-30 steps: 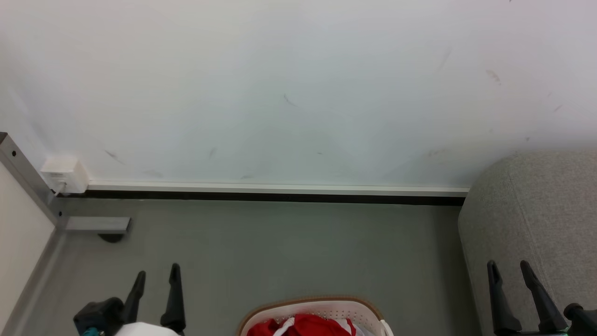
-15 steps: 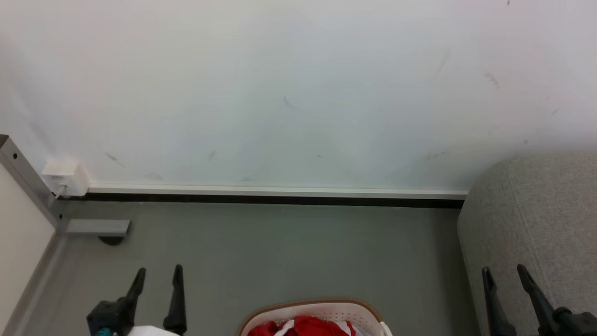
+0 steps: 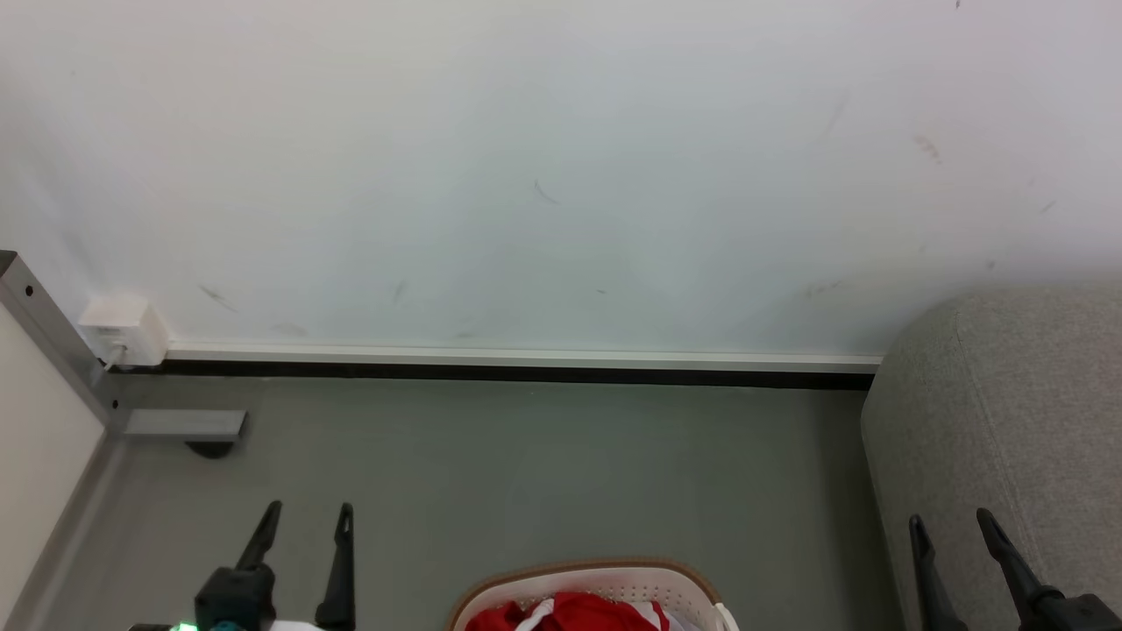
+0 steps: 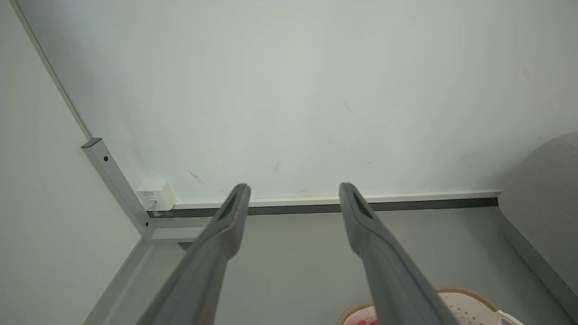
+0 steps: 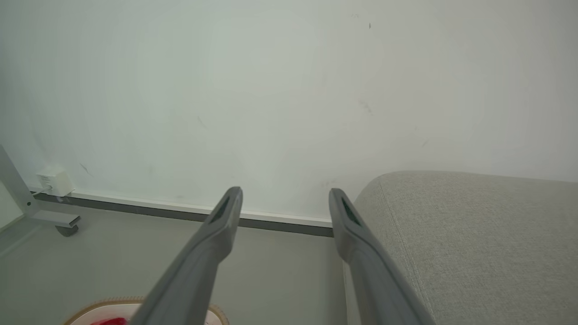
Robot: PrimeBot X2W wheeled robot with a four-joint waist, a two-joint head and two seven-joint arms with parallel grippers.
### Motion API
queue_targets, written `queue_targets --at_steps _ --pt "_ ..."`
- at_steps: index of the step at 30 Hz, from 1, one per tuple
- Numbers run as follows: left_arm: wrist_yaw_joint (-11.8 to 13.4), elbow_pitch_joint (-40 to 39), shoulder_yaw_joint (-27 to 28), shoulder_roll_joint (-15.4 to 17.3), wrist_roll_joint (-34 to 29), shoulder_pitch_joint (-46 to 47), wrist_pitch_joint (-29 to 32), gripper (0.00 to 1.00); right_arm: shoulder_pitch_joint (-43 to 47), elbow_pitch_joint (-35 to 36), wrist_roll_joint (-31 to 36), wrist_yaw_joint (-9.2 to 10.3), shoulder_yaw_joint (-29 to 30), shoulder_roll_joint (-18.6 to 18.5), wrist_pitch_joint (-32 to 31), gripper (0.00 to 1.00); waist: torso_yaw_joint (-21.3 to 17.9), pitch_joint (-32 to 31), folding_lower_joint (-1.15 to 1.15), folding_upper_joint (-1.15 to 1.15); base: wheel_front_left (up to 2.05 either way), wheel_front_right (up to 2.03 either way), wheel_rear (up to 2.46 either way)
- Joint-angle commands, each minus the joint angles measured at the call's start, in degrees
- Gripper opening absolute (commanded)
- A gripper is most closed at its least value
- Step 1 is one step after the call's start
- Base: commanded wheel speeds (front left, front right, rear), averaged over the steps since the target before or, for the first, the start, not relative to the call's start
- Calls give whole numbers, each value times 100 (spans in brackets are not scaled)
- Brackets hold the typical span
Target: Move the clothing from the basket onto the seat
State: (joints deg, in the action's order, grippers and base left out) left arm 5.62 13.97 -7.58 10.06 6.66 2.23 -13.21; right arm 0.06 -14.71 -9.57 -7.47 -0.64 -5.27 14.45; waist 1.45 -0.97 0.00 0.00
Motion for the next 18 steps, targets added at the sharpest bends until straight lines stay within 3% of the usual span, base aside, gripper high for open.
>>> queue_targets --at_steps 1,18 --pt "33 16 -21 78 -198 44 -84 100 47 -54 154 -4 67 23 31 100 7 3 0 0 0 0 0" --pt "45 29 -104 106 -543 20 -196 100 100 -251 546 -4 213 164 67 100 29 -5 0 0 0 0 0"
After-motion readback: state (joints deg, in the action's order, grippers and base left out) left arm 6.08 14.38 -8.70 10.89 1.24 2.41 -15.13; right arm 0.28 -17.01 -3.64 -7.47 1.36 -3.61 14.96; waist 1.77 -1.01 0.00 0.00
